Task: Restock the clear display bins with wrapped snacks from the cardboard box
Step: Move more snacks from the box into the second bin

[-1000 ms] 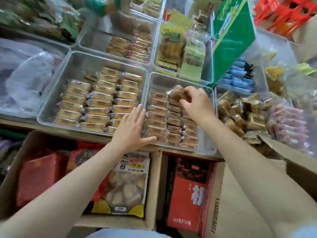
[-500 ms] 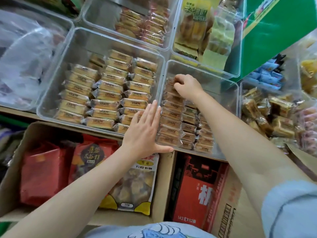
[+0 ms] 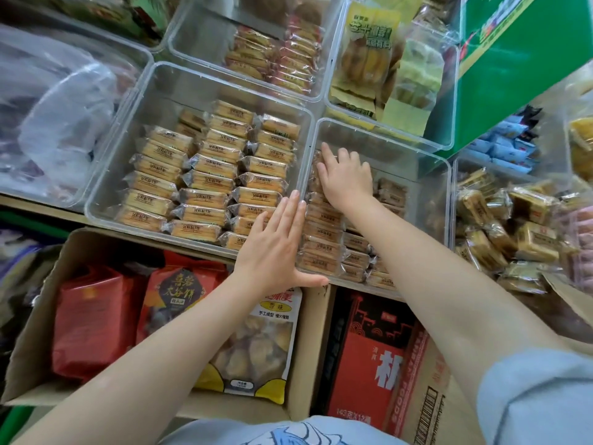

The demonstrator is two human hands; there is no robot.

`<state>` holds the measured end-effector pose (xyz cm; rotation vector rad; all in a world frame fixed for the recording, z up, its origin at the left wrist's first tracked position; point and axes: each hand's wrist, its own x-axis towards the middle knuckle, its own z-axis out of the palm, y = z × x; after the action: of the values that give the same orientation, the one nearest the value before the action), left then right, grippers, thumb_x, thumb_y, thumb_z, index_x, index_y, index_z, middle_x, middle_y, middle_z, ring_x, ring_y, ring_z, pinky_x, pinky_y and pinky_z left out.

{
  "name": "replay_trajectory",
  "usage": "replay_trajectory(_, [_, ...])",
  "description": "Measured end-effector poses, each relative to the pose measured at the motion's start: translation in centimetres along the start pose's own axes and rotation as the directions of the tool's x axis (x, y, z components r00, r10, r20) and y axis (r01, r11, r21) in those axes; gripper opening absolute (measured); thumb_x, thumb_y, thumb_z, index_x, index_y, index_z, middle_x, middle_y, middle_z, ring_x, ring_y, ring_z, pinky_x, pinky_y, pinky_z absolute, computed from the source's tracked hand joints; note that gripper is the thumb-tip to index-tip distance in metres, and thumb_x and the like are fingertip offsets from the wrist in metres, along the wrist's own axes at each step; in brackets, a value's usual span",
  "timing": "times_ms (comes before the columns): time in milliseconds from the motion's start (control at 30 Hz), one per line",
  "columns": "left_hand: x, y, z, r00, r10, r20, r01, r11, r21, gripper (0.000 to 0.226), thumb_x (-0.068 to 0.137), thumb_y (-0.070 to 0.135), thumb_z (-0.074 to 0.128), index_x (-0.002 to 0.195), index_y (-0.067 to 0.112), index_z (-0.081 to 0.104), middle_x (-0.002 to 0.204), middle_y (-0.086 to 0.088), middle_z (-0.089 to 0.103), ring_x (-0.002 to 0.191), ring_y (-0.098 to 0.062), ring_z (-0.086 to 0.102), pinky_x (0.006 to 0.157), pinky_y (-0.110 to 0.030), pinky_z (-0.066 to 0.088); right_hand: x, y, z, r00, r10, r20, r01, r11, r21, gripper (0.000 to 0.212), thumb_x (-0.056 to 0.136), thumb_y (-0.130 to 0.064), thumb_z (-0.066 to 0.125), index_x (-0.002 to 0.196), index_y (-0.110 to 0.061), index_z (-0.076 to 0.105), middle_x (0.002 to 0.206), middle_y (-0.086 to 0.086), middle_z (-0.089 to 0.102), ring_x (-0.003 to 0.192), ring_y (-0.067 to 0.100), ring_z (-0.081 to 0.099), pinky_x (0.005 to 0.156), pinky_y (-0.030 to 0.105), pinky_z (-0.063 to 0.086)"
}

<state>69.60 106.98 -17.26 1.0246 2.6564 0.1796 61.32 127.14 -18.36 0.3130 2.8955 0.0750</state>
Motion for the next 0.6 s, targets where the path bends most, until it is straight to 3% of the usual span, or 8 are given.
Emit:
replay_trajectory(100, [-0.1, 0.1, -0.3, 1.000, -0.019, 0.019, 0.019, 1.000, 0.003, 0.136, 0.068, 0.102, 0.016, 0.155, 0.005, -0.021, 0.164, -0.012, -0.026, 0.155, -0.025, -0.014, 0.126, -0.043, 0.007, -1.8, 0.0, -1.5, 0.998, -0.065, 0.025, 0.066, 0.998, -0.026, 0.055, 0.106, -0.044, 0.028, 0.156, -0.021, 0.028, 0.157, 0.008, 0.036, 0.142, 0.031, 0.031, 0.111, 0.050, 0.028])
replay_trajectory(167, [-0.3, 0.1, -0.5, 0.999, -0.043, 0.034, 0.043, 0.999, -0.019, 0.137, 0.066, 0.103, 0.019, 0.156, 0.006, -0.019, 0.164, -0.011, -0.026, 0.155, -0.023, -0.014, 0.126, -0.043, 0.006, -4.6, 0.4, -3.2, 0.990, -0.137, 0.013, 0.135, 0.986, 0.098, 0.049, 0.105, -0.038, 0.036, 0.150, -0.021, 0.040, 0.156, 0.007, 0.038, 0.143, 0.028, 0.032, 0.114, 0.049, 0.027])
replay_trajectory(267, [-0.8, 0.9, -1.0, 0.994, -0.084, 0.066, 0.088, 0.994, -0.065, 0.129, 0.071, 0.097, 0.021, 0.159, 0.009, -0.014, 0.165, -0.010, -0.024, 0.153, -0.023, -0.019, 0.126, -0.046, 0.000, -11.0, 2.8, -6.4, 0.981, -0.196, 0.011, 0.179, 0.917, 0.357, 0.035, 0.103, -0.029, 0.044, 0.133, -0.019, 0.060, 0.130, 0.003, 0.059, 0.119, 0.021, 0.055, 0.099, 0.039, 0.045])
replay_trajectory(333, [-1.8, 3.3, -1.7, 0.999, -0.045, 0.022, 0.047, 0.994, -0.095, 0.110, 0.082, 0.086, 0.024, 0.161, 0.013, 0.003, 0.168, -0.010, -0.012, 0.154, -0.023, -0.015, 0.126, -0.047, -0.003, -16.4, 5.7, -8.3, 0.983, -0.181, -0.005, 0.164, 0.878, 0.450, 0.026, 0.103, -0.025, 0.047, 0.114, -0.017, 0.069, 0.108, 0.000, 0.069, 0.098, 0.017, 0.061, 0.087, 0.037, 0.051])
replay_trajectory(467, [-4.9, 13.7, -3.5, 0.964, 0.195, -0.182, -0.247, 0.909, -0.336, 0.064, 0.097, 0.049, 0.053, 0.150, 0.017, 0.042, 0.161, -0.004, 0.033, 0.154, -0.021, 0.016, 0.126, -0.042, 0.011, -28.0, 13.5, -10.4, 0.980, -0.018, -0.199, 0.115, 0.865, 0.489, 0.020, 0.100, -0.018, 0.052, 0.098, -0.012, 0.071, 0.081, 0.000, 0.070, 0.072, 0.014, 0.061, 0.067, 0.035, 0.049])
replay_trajectory(600, [-8.2, 26.6, -5.2, 0.875, 0.377, -0.305, -0.483, 0.734, -0.478, 0.050, 0.094, 0.039, 0.052, 0.136, 0.011, 0.056, 0.145, -0.008, 0.052, 0.140, -0.025, 0.042, 0.114, -0.041, 0.036, -38.4, 22.8, -10.0, 0.913, 0.287, -0.291, -0.087, 0.832, 0.548, 0.021, 0.100, -0.020, 0.053, 0.097, -0.012, 0.073, 0.082, 0.003, 0.070, 0.071, 0.012, 0.060, 0.066, 0.024, 0.049])
